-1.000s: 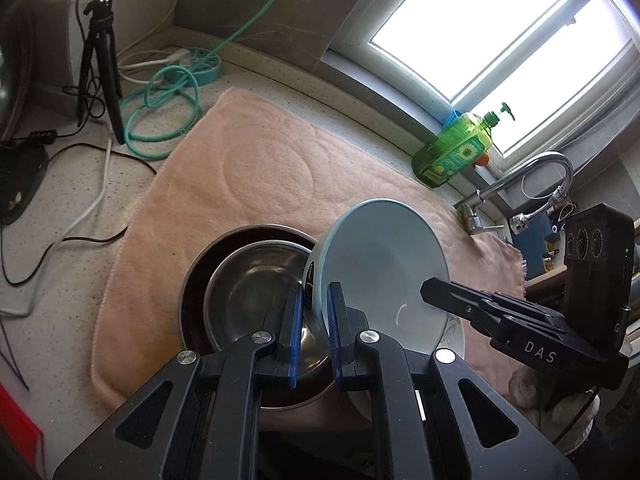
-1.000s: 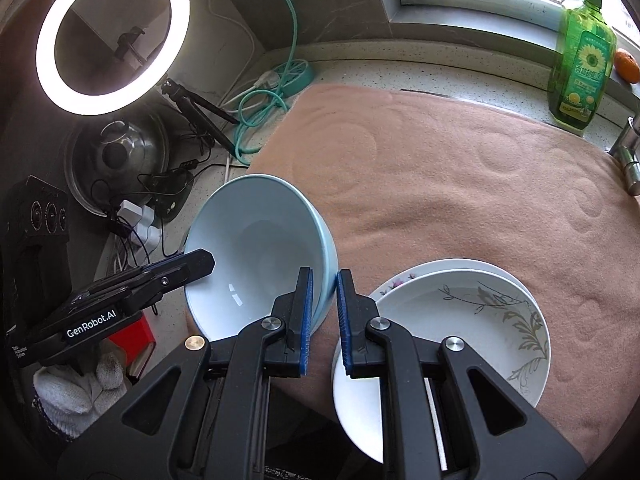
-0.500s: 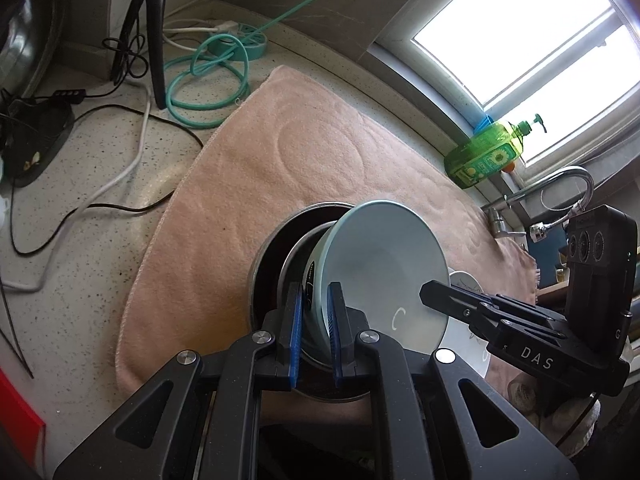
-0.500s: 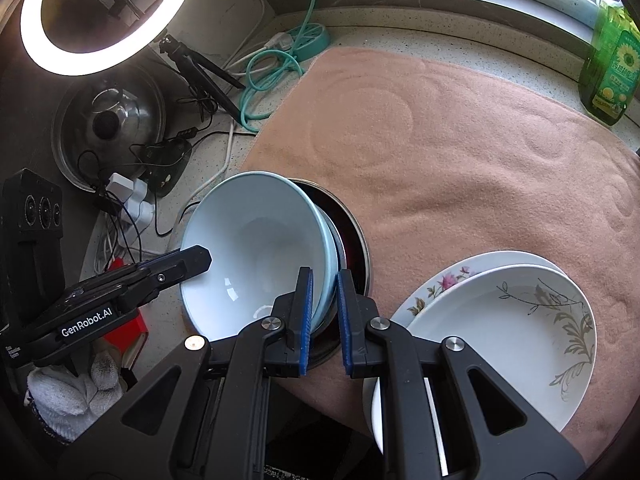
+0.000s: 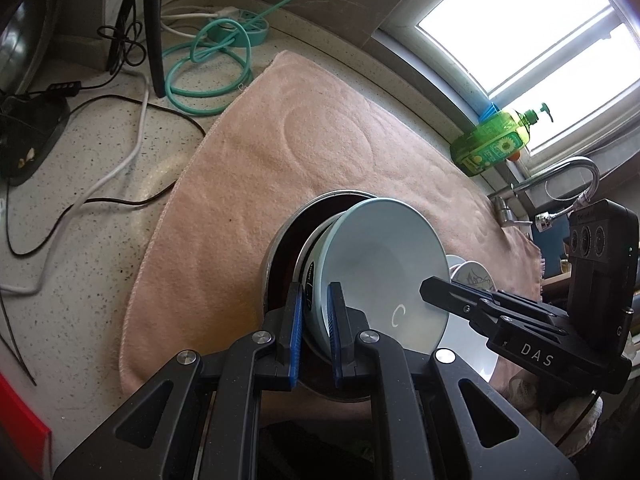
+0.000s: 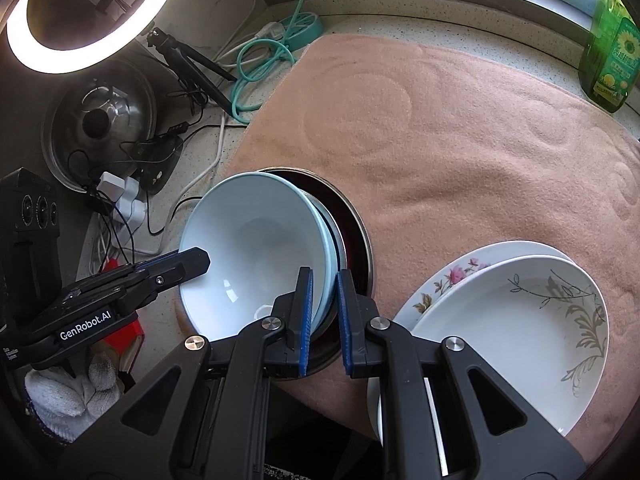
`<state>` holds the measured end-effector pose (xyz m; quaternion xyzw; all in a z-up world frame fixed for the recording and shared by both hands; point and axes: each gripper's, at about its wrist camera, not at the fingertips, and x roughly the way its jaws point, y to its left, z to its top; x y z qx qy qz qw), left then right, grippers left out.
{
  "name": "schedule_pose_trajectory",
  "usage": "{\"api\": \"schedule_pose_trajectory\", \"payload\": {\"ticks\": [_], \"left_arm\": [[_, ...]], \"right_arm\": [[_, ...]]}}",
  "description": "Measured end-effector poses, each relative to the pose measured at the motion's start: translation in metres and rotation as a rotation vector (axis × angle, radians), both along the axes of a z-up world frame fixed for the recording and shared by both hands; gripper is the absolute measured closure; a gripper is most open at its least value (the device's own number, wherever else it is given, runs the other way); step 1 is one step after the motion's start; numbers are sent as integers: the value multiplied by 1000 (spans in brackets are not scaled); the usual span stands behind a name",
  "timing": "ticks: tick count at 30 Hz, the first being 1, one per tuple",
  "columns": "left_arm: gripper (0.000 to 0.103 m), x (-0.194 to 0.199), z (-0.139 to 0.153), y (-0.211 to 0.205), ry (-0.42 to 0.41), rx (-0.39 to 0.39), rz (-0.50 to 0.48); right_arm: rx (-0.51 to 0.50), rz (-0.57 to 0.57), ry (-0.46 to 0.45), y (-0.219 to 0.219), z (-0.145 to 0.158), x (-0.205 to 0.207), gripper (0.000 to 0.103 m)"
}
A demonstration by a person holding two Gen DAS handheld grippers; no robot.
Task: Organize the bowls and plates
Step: 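Lower the white bowl into the red-bottomed bowl and open the right tool, then close the right tool on the rim of the nested bowl stack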
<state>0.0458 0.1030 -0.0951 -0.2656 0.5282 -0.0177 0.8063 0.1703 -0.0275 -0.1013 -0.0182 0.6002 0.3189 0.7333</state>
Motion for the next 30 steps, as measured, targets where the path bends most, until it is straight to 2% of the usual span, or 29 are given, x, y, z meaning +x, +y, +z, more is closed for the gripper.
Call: {"api": "schedule_pose_trajectory", "payload": {"ticks": [13,15,21,22,24,25,26,27,28,29,30], "left_arm": [[93,0,0,0,6,-1,-1],[90,0,0,0,9,3,-3],[89,-3,4,0,-2,15,6],[89,-4,5,0,-7,16,7],[89,-7,10,2,-23,14,17],[89,-9,12,4,-30,9,24],[89,-11,14,6,-36,8,31],[89,-13,16,8,-42,11,38],[85,-14,18,10,-47,16,45],[81,-17,20,12,-53,20,52],[71,-19,22,14,-62,17,59]], "right_arm": [[-5,18,10,0,0,1,89],[2,19,12,-1,0,0,88],[5,20,1,-4,3,-4,86],[10,20,-6,-6,6,-4,84],[31,12,-23,-11,12,-5,66],[41,2,-35,-15,16,-5,51],[52,-6,-49,-18,20,-4,46],[62,-12,-60,-21,25,-4,46],[70,-18,-67,-24,28,-3,45],[78,-24,-72,-27,31,-2,38],[89,-30,-75,-30,34,0,32]]}}
